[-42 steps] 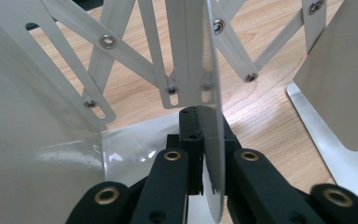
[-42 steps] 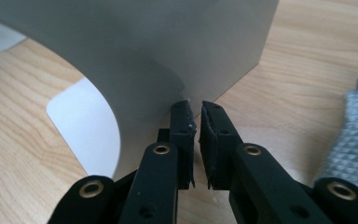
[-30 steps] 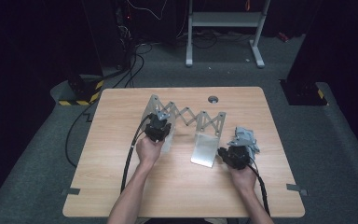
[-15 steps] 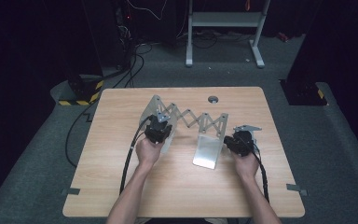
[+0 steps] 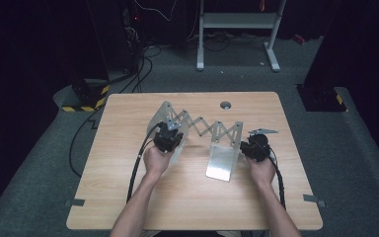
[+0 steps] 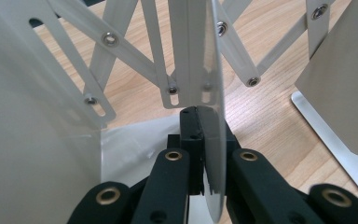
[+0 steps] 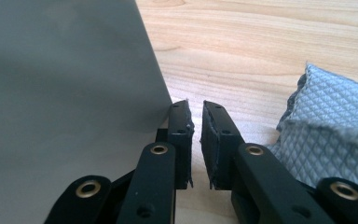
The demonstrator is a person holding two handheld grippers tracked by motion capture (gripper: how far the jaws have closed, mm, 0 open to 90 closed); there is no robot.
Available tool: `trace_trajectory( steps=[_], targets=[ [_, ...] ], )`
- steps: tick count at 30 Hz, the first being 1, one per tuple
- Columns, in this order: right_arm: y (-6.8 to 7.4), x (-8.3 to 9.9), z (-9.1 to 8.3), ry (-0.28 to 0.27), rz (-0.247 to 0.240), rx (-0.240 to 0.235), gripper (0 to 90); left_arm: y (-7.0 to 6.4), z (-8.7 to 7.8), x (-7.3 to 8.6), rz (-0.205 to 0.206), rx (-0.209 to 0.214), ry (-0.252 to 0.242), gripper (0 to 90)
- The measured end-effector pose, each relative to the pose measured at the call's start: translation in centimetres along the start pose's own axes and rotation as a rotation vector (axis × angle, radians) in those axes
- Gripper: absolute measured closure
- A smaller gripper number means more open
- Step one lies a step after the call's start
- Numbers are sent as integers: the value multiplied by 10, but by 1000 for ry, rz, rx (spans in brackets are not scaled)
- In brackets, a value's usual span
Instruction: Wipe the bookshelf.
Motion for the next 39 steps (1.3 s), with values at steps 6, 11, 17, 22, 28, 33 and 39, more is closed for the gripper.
trace_trajectory(
  steps=[6, 11, 17, 22, 28, 33, 39],
  targets=[
    [-1, 6, -7, -13, -7, -30, 803, 0, 4, -3, -1, 26, 8, 878],
    [-8, -1, 0, -6, 18, -7, 820, -5, 6, -5, 25, 33, 19, 878],
    [-6, 2, -4, -10, 2, -25, 845, -6, 12, -7, 28, 44, 17, 878],
    [-1, 10, -9, -5, -14, -45, 854, -6, 15, -9, 27, 57, 14, 878],
    [10, 21, -14, -1, -48, -73, 855, -7, 18, -10, 34, 70, 12, 877],
    [16, 27, -17, 7, -76, -89, 853, -11, 23, -12, 55, 85, 11, 875],
    [1, 19, -21, -39, -23, -63, 803, -15, 25, -12, 62, 119, 6, 878]
  ],
)
Point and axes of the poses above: each handheld gripper's, and its own axes: z roughly forward along the jaws, x roughly out of its underside, y roughly to its left, the point moved 6 cm from there along z, roughly forward along the jaws, and after that the axes turned 9 degrees about z, right-handed, at the moved point
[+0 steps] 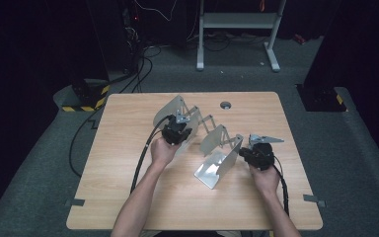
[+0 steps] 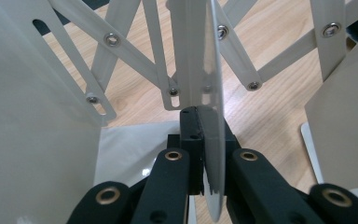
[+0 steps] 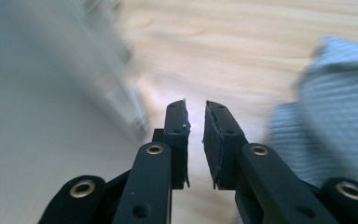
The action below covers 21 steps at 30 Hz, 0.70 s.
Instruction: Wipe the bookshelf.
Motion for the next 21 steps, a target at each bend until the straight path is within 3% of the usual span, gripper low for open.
trace_trajectory(
  steps=[3, 8, 13, 17, 21],
  targets=[
    [-5, -4, 3, 6, 23, 0, 814, -3, 0, 0, 18, 14, 3, 877],
    [8, 4, 12, 49, -29, -16, 845, -6, 0, 0, 19, 24, -3, 876],
    [22, 10, 9, 68, -76, -30, 845, -6, -1, 1, 27, 34, -1, 875],
    [30, 14, 10, 72, -102, -49, 839, -6, -3, 4, 61, 23, 8, 864],
    [28, 13, 12, 67, -92, -47, 809, -3, -12, 6, 71, 0, -2, 741]
  ],
)
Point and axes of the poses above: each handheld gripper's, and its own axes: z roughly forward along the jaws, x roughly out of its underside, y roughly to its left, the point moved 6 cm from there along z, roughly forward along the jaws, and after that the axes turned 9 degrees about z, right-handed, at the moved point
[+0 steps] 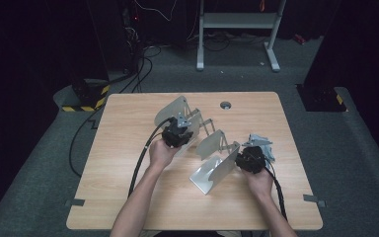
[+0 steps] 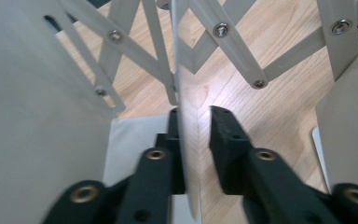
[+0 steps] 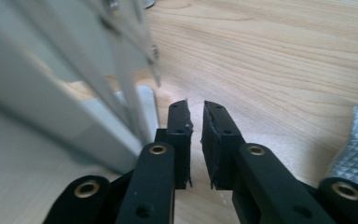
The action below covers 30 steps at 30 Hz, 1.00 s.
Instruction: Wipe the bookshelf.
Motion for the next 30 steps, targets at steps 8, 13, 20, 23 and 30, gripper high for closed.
trace_trajectory(
  steps=[8, 13, 20, 23, 30],
  targets=[
    [-6, -7, 6, -9, 18, -6, 805, 14, -26, 25, -118, -114, 16, 559],
    [-6, -9, 8, -14, 28, -15, 804, 26, -34, 56, -256, -166, 105, 485],
    [-7, -7, 9, -1, 33, -17, 804, 34, -26, 80, -335, -211, 155, 429],
    [-6, -6, 9, 12, 33, -17, 810, 36, -20, 82, -353, -201, 159, 411],
    [-1, -1, 9, 37, 14, -30, 813, 38, -10, 79, -323, -223, 161, 393]
  ],
)
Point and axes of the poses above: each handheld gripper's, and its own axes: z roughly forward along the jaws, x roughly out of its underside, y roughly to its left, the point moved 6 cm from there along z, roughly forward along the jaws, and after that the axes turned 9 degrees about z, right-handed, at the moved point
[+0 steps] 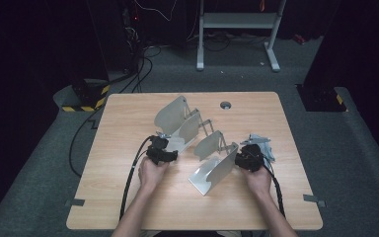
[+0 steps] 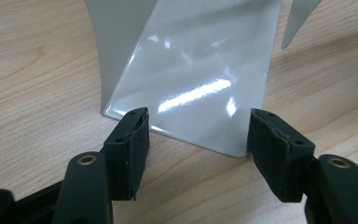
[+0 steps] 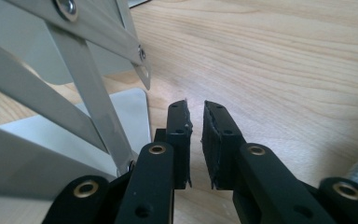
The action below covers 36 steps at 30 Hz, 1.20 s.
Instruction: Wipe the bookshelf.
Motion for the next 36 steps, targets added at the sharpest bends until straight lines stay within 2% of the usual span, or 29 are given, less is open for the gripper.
trace_trajectory(
  steps=[2, 5, 6, 11, 13, 16, 21, 25, 32, 34, 36],
  targets=[
    [2, 1, 0, 2, 1, -4, 813, 1, 2, -2, -11, 15, -15, 399],
    [4, 4, 0, 6, -4, -8, 813, 3, 3, -3, -6, 19, -20, 403],
    [5, 5, 0, 6, -5, -9, 813, 2, 5, -5, -22, 23, -39, 407],
    [12, 11, 2, 22, -12, -28, 808, 3, 12, -9, 31, 15, -10, 414],
    [15, 15, 3, 34, -30, -34, 801, 1, 16, -11, 25, 20, -24, 412],
    [18, 19, 4, 34, -45, -17, 808, -1, 20, -13, 39, 32, -21, 411],
    [22, 24, 3, 42, -57, -25, 812, -9, 27, -16, 59, 62, -32, 421],
    [28, 29, 2, 50, -67, -46, 809, -15, 30, -19, 76, 71, -4, 429],
    [43, 37, 1, 71, -115, -82, 784, -22, 30, -17, 105, 110, -1, 428],
    [42, 37, 0, 80, -119, -86, 769, -23, 28, -15, 105, 111, -9, 428],
    [35, 34, -2, 72, -95, -67, 775, -25, 28, -14, 109, 99, -20, 431]
  ],
)
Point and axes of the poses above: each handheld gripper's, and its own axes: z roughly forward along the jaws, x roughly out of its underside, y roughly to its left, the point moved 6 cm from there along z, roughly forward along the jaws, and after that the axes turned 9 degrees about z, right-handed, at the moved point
